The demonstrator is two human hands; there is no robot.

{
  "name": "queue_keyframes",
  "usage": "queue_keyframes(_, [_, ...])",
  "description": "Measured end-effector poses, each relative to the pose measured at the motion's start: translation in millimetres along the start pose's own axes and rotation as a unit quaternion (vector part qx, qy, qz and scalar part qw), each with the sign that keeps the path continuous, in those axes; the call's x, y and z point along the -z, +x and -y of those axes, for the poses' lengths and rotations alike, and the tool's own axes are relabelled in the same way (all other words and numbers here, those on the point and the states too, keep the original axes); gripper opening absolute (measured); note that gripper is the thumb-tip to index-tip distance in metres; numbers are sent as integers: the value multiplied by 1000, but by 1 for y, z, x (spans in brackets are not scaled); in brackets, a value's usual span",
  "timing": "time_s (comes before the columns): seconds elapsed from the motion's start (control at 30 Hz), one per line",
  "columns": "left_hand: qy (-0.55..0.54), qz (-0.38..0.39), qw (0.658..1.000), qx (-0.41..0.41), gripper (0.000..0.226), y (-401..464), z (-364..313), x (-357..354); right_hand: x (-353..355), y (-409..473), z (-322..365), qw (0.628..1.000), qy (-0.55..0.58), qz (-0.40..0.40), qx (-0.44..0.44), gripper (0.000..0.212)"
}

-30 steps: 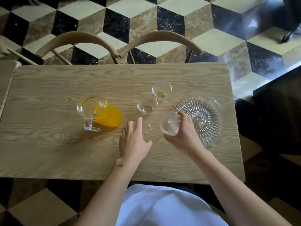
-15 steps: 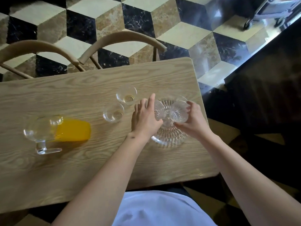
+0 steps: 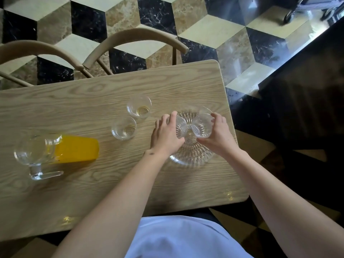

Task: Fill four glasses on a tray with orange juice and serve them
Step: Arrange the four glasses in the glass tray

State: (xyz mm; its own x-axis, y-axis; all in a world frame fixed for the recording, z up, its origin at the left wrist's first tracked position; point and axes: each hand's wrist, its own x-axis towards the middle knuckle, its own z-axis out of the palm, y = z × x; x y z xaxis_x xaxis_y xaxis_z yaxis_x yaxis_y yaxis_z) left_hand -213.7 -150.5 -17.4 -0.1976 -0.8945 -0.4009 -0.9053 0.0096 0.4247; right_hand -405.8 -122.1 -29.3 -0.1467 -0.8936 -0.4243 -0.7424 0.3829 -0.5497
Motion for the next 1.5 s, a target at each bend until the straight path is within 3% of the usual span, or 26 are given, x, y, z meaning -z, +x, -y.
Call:
queue_keyframes(1.0, [-4, 15, 1000, -21, 92, 5, 3, 2, 6, 3, 13, 997, -42, 52, -35, 111])
queue_keyframes(1.2, [-5, 33, 999, 2, 117, -1, 7, 18, 29, 6, 34, 987, -118, 109, -22, 144])
queue_keyframes(1.3, [-64, -102, 992, 28, 102, -25, 24, 41, 45, 18, 65, 977, -159, 139, 21, 140])
queue_keyframes(1.4, [-64, -263, 958, 92, 80, -49, 56, 53, 41, 38, 112, 977, -153, 115, 91, 122])
queue_keyframes(1.5, [-25, -198, 965, 172, 94, -48, 85, 53, 3, 61, 164, 962, -184, 89, 182, 111])
